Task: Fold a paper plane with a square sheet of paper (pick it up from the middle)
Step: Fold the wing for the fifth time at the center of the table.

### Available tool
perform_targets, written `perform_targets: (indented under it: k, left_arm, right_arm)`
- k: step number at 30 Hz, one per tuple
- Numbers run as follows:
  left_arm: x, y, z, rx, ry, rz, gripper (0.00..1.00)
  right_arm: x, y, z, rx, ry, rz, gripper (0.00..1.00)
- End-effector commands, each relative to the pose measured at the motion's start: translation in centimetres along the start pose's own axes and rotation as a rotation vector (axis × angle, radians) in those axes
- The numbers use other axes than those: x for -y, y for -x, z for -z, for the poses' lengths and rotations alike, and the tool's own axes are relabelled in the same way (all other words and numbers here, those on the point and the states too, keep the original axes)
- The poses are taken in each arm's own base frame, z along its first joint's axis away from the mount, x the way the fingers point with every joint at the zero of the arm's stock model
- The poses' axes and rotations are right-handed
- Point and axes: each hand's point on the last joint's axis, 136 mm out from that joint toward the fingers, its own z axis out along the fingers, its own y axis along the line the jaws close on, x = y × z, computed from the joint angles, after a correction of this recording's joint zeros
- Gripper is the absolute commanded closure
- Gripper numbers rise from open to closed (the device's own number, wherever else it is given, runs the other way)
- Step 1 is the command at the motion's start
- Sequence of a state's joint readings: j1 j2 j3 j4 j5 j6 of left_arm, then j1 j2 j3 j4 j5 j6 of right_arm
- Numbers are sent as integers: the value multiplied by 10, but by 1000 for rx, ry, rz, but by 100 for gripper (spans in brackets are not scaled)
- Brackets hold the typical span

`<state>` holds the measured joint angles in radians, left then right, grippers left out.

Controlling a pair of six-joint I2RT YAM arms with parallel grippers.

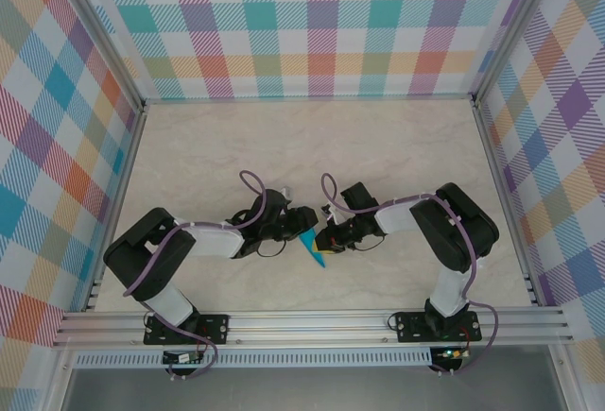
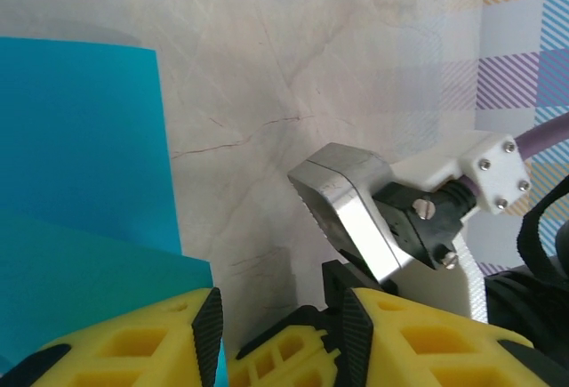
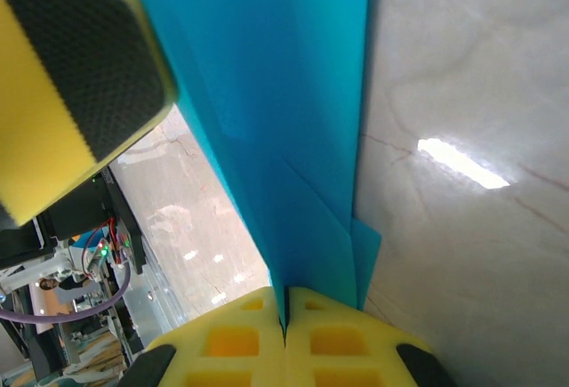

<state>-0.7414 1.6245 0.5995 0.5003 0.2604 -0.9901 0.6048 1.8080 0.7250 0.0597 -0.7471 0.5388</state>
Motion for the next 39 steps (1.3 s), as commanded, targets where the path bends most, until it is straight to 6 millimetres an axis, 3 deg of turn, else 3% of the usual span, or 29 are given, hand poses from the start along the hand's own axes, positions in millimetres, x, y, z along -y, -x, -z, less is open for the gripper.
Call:
perform_targets:
  k: [1, 7, 13, 29, 39]
  left_arm:
    - [7, 3, -2, 18, -20, -37, 56]
    - [26, 7, 16, 46, -67, -75, 51]
    - [18, 4, 30, 60, -38, -92, 53]
    - [14, 1, 4, 15, -49, -82, 55]
    - [-23, -8, -8, -10, 60, -62, 56]
  right_arm:
    - [56, -14, -4, -14, -199, -130, 95]
    - [57, -15, -4, -14, -204, -137, 95]
    - [55, -13, -3, -11, -201, -137, 95]
    - [59, -15, -5, -19, -209, -151, 95]
    - [53, -13, -3, -10, -194, -147, 93]
